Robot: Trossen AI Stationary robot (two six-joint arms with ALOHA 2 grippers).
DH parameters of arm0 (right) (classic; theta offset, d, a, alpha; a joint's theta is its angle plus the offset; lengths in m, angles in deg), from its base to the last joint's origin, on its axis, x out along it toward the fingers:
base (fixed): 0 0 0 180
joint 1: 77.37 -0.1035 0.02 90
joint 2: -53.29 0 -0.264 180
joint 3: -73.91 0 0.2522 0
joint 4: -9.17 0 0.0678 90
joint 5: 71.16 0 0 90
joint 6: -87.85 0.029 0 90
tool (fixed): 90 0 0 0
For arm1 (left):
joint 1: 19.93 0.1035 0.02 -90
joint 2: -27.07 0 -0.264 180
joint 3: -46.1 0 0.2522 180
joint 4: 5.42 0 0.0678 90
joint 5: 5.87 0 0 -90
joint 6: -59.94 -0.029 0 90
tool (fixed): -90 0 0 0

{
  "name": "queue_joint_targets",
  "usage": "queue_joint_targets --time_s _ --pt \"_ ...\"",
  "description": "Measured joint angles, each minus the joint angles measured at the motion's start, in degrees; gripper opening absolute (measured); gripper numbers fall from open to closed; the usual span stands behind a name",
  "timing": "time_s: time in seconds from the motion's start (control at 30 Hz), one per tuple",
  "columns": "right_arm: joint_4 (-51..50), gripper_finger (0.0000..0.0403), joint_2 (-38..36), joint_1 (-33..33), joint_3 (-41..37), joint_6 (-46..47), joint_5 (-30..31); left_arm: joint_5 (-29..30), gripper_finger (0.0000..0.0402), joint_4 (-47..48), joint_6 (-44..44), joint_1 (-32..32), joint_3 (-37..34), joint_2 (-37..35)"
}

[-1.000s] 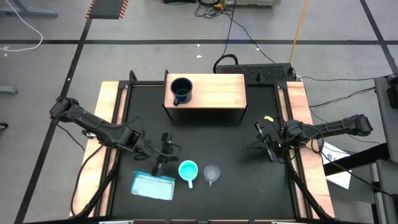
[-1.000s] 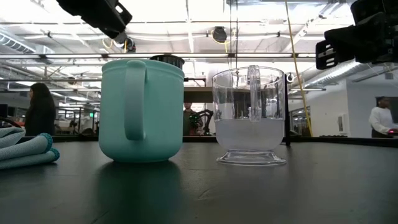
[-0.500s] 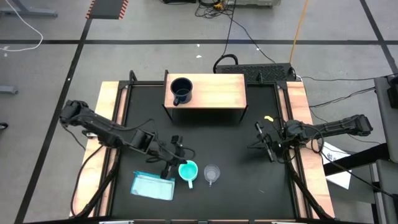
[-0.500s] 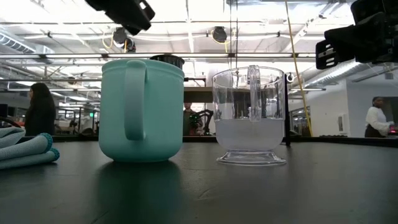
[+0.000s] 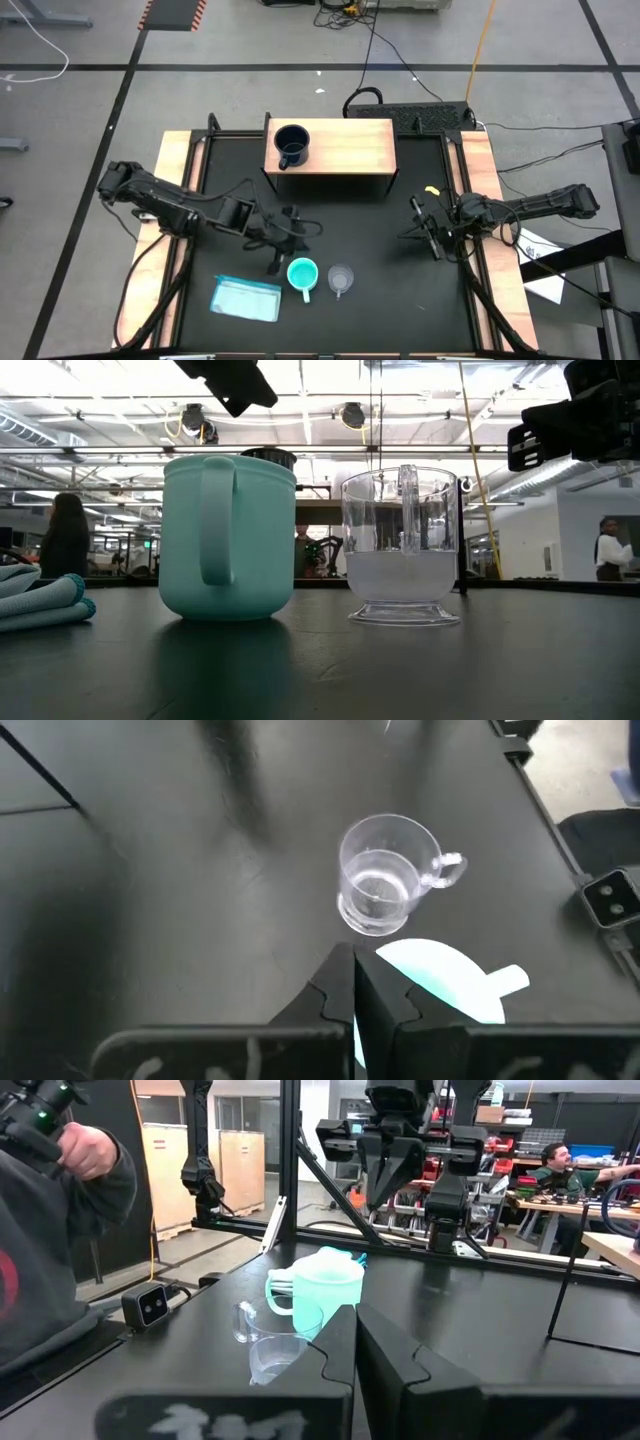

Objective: Stack small to large cups/mugs on shelf
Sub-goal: Put the light blue mug on the shelf

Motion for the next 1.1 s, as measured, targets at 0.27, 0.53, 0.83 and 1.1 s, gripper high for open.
queue_joint_targets --time_s 0.27,0.53,0.83,1.1 --pt "0.00 0.0000 0.00 0.00 0.02 0.00 0.00 -5.76 0.0002 5.80 4.02 -0.35 -0.02 0.00" --pt "0.00 0.0000 0.00 0.00 0.00 0.00 0.00 -6.33 0.0011 6.60 5.43 -0.87 -0.02 0.00" --pt "0.02 0.0000 0.00 0.00 0.00 0.03 0.00 -5.85 0.0105 6.17 6.51 -0.98 -0.44 2.16" --pt "0.14 0.0000 -0.02 0.00 0.01 1.73 0.00 -5.69 0.0204 6.22 5.99 -0.76 -0.44 6.48"
